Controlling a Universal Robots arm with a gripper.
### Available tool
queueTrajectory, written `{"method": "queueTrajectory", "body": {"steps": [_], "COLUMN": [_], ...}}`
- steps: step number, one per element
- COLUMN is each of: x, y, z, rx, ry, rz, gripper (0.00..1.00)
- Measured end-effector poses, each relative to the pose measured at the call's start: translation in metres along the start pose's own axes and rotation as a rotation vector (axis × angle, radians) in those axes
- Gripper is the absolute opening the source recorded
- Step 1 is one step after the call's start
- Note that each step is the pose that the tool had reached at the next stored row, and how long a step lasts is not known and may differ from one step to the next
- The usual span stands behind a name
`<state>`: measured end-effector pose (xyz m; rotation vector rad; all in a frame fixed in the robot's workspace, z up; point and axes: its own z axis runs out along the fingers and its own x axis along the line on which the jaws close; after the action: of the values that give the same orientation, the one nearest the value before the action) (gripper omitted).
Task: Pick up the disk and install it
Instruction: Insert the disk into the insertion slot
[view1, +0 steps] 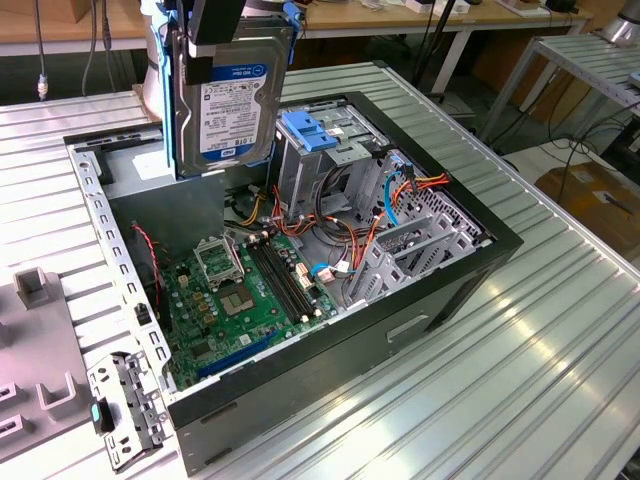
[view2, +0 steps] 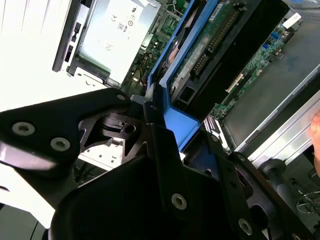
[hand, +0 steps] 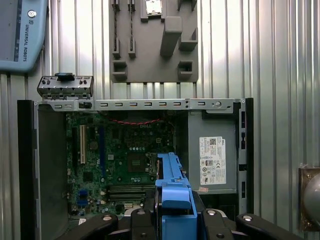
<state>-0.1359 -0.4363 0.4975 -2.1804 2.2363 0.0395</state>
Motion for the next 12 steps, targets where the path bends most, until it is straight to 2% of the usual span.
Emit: {"method": "queueTrajectory", "body": {"steps": [7, 9, 12], "x": [0.0011, 0.0035, 0.0118], "y": [-0.0001, -0.0001, -0.0003], "z": [0.0, -0.0001, -0.0003], "rx": [0.0, 0.0, 0.0002], "ry": [0.0002, 0.0013, 0.0031], "rz": [0.0, 0.0, 0.0], "gripper": [0.37, 0.37, 0.37]}}
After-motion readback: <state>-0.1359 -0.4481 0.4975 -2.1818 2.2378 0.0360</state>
